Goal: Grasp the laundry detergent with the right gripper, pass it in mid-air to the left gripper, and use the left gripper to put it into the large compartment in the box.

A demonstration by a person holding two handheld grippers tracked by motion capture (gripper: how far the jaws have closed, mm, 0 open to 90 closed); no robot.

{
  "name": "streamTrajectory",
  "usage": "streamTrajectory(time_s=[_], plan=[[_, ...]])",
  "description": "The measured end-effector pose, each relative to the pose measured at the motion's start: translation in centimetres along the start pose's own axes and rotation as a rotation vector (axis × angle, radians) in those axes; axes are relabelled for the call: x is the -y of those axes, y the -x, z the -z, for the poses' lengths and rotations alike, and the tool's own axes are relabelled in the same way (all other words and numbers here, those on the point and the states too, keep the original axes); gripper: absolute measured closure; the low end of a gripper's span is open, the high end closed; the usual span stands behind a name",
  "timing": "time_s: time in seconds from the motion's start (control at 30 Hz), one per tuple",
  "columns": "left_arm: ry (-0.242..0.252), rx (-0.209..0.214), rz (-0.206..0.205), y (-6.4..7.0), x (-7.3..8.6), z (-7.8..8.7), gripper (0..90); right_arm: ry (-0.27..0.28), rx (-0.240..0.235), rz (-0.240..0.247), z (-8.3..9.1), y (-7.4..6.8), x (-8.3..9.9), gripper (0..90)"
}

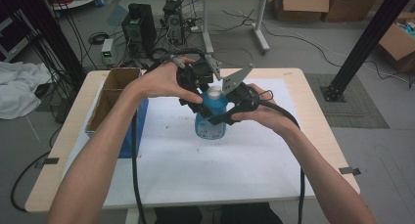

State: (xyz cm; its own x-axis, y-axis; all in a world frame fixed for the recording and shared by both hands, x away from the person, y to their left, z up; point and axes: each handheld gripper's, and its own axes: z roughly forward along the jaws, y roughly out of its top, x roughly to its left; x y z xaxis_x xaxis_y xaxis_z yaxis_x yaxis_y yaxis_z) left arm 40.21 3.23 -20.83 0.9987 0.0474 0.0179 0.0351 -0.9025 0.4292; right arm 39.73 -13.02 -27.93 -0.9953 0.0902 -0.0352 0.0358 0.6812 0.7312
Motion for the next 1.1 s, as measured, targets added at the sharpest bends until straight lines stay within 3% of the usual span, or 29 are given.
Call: streamTrajectory(time_s=[0.57, 1.1], plan=[[-0.003, -0.004, 0.009, 0.1, 0.1, -1.0, 20.1, 0.003, -0.005, -0.002, -0.2, -0.2, 0.0, 45.5], [-0.011, -0.011, 0.017, -0.1, 0.1, -1.4, 29.3, -0.001, -0.005, -0.006, -0.5, -0.2, 0.3, 45.5]])
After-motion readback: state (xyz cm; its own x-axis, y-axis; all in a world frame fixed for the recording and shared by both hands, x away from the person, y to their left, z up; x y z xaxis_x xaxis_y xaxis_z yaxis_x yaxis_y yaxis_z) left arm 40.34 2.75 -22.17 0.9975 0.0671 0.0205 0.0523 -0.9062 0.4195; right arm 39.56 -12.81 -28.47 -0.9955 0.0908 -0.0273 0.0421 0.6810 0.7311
